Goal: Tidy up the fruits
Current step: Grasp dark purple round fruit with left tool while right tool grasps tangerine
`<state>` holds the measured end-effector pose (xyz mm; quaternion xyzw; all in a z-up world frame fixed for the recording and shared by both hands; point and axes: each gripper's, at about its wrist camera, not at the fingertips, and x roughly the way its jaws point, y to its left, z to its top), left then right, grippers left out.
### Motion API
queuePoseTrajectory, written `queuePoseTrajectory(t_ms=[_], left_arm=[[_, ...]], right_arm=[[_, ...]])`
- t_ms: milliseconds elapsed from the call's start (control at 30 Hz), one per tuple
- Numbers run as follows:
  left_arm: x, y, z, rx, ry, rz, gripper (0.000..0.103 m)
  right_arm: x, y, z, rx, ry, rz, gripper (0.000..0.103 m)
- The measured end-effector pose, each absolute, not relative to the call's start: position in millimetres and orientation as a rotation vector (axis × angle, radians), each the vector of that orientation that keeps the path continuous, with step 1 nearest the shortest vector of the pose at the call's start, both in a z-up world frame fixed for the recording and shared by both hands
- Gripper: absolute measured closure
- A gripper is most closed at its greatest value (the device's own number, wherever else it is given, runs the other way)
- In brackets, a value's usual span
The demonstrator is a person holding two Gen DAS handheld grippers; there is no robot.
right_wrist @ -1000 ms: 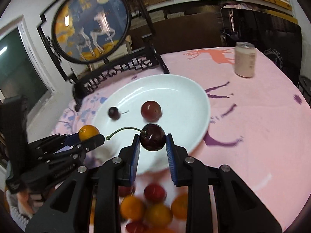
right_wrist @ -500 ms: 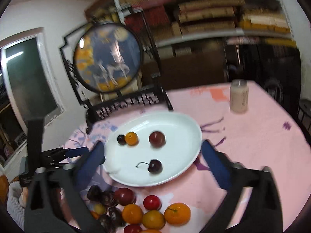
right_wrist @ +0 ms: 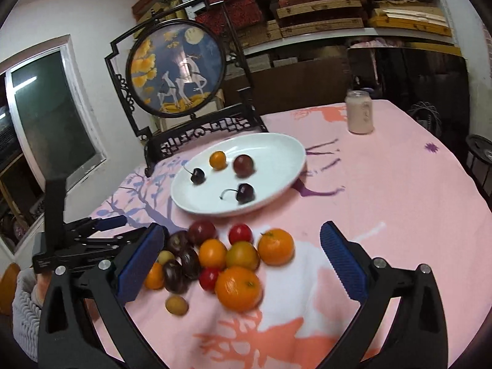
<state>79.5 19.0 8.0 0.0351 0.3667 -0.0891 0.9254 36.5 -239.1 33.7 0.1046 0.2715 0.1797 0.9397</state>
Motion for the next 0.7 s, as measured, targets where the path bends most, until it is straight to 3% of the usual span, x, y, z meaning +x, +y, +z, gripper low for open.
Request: queuePoseTrajectory(t_ms=[333,700], left_arm=[[93.0,20.9,-8.5,0.087,0.823,-0.150,0.019],[77.1,45.6,3.5,0.056,0.758,-0.045,0.021]], right_arm=[[41.1,-240.9,28.5,0.222,0.582,0.355,0.001],[44.7,-242.8,21.9,0.242,0.614,0.358,0.001]])
